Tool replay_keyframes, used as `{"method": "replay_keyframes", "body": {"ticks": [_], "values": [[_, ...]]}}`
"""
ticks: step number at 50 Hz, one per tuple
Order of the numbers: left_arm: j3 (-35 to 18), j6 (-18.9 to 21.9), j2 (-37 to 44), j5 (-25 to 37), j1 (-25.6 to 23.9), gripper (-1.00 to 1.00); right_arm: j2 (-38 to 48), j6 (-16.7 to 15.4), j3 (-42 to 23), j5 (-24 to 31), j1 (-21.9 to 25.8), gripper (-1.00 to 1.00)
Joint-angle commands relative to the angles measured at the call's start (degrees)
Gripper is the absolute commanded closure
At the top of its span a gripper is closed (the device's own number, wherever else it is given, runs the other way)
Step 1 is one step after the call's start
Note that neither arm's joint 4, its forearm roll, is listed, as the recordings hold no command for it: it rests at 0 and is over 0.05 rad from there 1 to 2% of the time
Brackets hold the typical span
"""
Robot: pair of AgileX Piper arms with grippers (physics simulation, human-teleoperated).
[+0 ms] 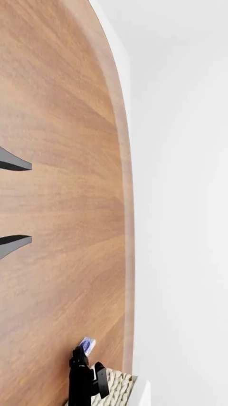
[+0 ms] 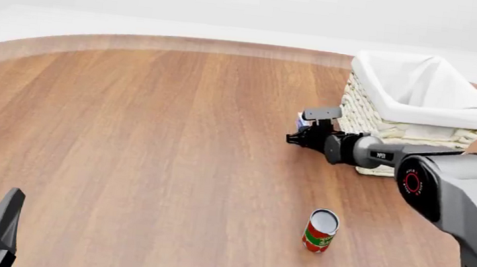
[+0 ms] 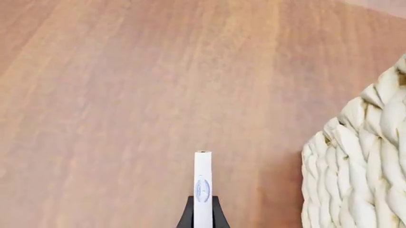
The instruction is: Pick up the alphabet soup and the cream cheese box, and put them in the basket.
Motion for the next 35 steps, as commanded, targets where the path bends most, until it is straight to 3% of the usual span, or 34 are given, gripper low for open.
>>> {"method": "replay_keyframes", "body": {"ticks": [1, 35], "values": [[0.0, 0.0, 0.0, 0.0, 0.0, -1.00, -3.2, 0.3, 2.4, -1.3, 0.1, 1.00], [0.0, 0.0, 0.0, 0.0, 0.0, -1.00, -17.1, 0.2, 12.3, -5.3, 3.6, 1.00]]}}
